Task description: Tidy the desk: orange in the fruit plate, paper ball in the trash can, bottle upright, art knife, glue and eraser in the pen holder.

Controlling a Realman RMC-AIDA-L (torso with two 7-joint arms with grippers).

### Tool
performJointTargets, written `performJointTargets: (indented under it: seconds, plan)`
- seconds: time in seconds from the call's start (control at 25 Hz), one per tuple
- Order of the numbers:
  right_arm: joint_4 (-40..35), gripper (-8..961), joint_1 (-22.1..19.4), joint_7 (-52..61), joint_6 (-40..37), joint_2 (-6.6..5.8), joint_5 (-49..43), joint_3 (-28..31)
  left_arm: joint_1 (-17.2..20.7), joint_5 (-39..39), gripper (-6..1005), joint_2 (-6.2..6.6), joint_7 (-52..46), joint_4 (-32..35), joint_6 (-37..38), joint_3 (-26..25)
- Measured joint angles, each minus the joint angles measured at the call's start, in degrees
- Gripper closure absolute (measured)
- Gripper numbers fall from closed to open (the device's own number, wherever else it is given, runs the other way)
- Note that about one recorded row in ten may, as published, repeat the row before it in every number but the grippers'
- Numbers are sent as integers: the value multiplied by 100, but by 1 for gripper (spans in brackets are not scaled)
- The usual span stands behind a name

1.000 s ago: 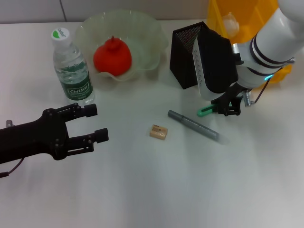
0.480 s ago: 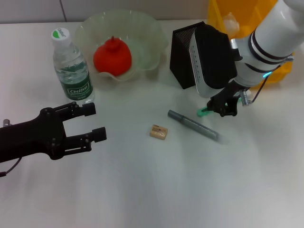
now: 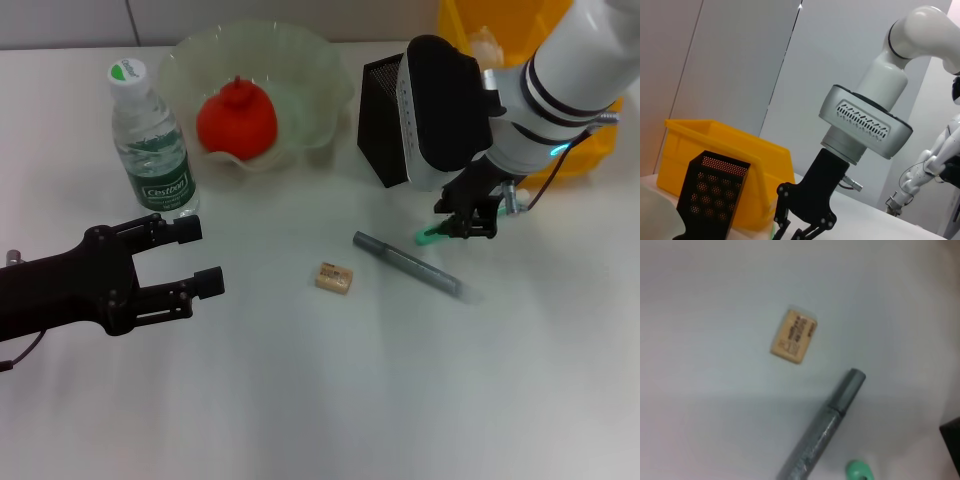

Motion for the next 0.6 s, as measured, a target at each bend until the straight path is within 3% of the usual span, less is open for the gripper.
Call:
performJointTargets:
  seconds: [0.08, 0.28, 0.4, 0.6]
  plan:
    - [66, 937, 12, -1, 73, 0, -30, -15, 0, 0, 217, 0, 0, 0, 0, 0]
    - [202, 790, 23, -24, 304, -9, -58, -32, 1, -2, 218, 0, 0, 0, -8, 0]
    - [316, 638, 23, -84, 421, -9, -61, -57, -2, -16, 218, -6, 0, -1, -18, -4]
    - [412, 644, 22, -171, 495, -9, -62, -56, -7, -44, 219, -14, 0, 0, -24, -9]
